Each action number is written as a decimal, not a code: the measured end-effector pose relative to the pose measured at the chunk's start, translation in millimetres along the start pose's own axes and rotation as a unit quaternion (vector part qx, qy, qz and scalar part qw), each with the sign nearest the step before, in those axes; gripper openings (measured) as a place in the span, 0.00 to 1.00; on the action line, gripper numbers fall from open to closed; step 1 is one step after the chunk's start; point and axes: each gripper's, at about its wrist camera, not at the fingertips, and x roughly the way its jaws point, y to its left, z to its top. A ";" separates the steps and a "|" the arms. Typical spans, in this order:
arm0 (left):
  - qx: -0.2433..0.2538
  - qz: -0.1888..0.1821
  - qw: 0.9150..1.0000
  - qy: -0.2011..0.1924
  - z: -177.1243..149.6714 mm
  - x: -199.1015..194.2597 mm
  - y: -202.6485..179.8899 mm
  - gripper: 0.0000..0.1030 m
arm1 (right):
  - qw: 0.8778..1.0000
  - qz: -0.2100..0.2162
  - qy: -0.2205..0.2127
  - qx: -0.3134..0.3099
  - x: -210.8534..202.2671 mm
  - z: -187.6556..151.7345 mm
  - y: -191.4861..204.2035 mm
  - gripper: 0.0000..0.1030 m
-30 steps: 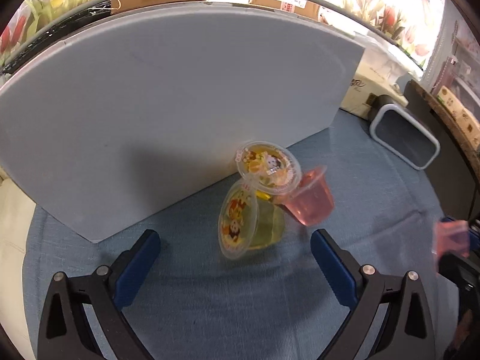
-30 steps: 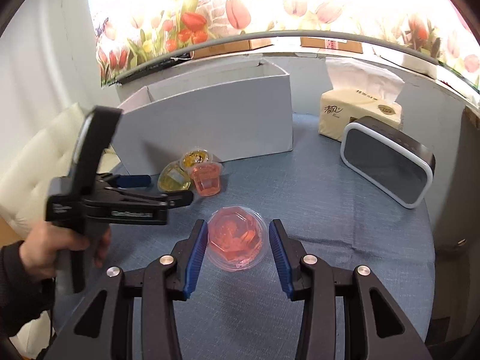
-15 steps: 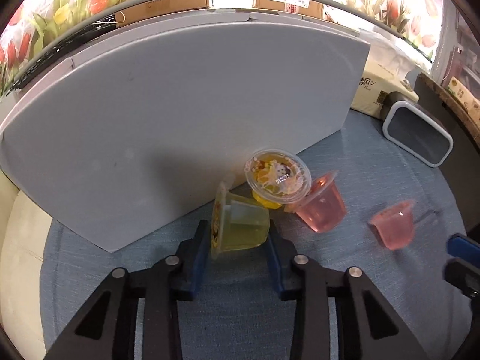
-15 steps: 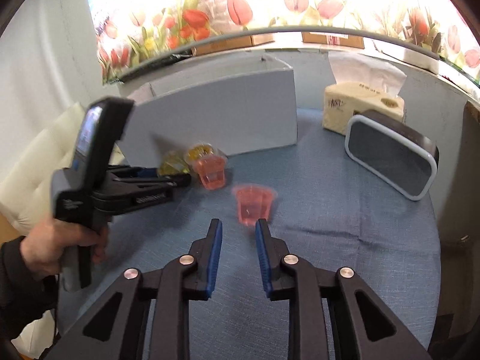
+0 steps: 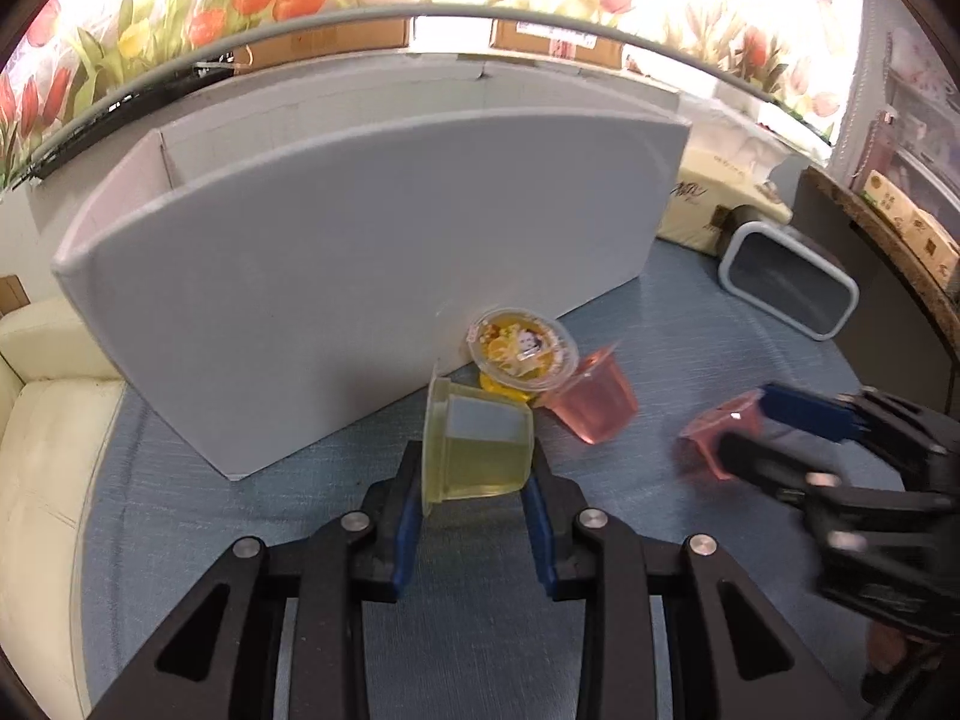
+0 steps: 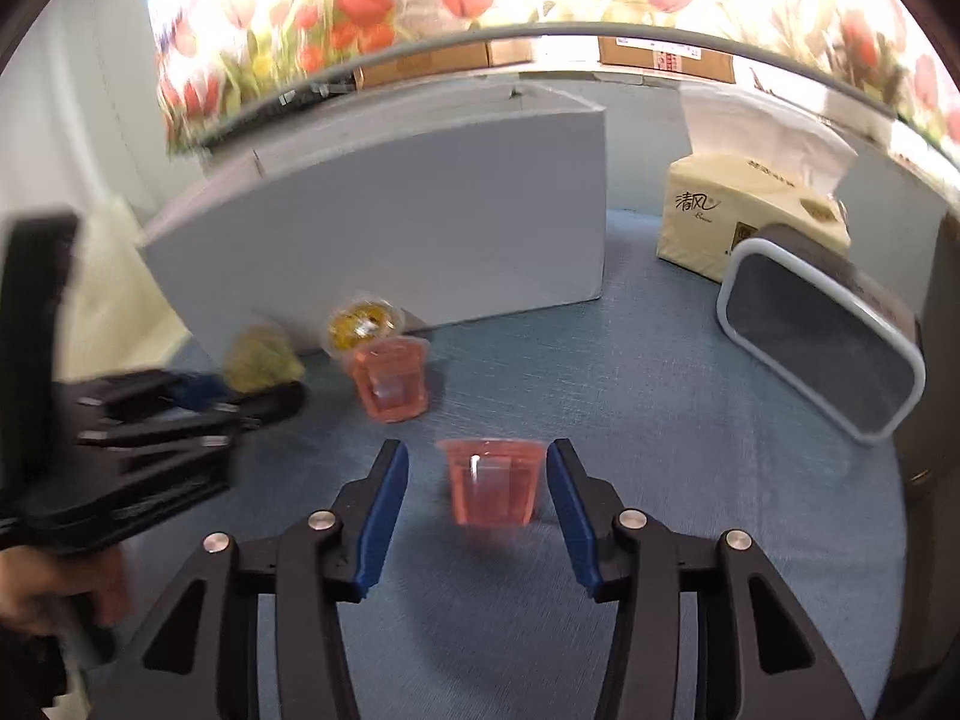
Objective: Organize snacks
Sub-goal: 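Carry both jelly cups into the white box and open both grippers, then move both tools back to the last jelly cups on the table, then grasp the pink-lidded jelly cup with the right gripper while the left grasps the yellow-lidded cup, then carry both jelly cups into the white box and open both grippers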
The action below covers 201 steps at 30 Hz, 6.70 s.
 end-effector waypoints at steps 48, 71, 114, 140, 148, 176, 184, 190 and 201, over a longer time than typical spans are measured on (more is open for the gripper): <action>-0.010 -0.042 0.995 -0.094 143.5 -102.7 63.0 0.33 | 0.996 0.026 -0.080 -0.029 -58.2 168.6 57.3 0.44; -0.030 -0.034 0.998 -0.043 154.5 -41.0 100.2 1.00 | 0.999 -0.009 -0.051 0.004 7.6 196.6 19.3 0.92; -0.083 -0.021 0.996 -0.022 -26.1 -95.8 57.8 1.00 | 0.998 -0.017 0.052 -0.016 61.3 46.1 40.8 0.47; -0.059 0.038 0.997 0.018 28.7 33.0 -36.5 1.00 | 0.999 -0.037 -0.004 0.017 -86.0 -42.6 -14.6 0.34; -0.111 0.092 0.989 0.027 46.2 62.6 -36.8 1.00 | 0.999 -0.021 -0.014 0.028 -105.1 -62.9 -18.1 0.34; -0.051 0.037 0.997 -0.045 10.1 -53.5 -29.2 0.46 | 0.999 -0.015 -0.040 0.028 -122.0 -60.4 -7.8 0.34; -0.045 0.000 0.996 -0.072 22.5 -127.1 7.6 0.46 | 0.998 -0.011 -0.068 0.004 -120.4 -10.8 20.9 0.34; -0.045 0.000 0.995 -0.094 46.3 -151.8 29.1 0.46 | 0.996 -0.002 -0.090 -0.008 -121.1 32.5 39.1 0.34; -0.061 -0.038 0.995 -0.071 122.0 -99.6 66.8 0.46 | 0.994 -0.015 -0.105 -0.042 -84.4 145.1 55.3 0.34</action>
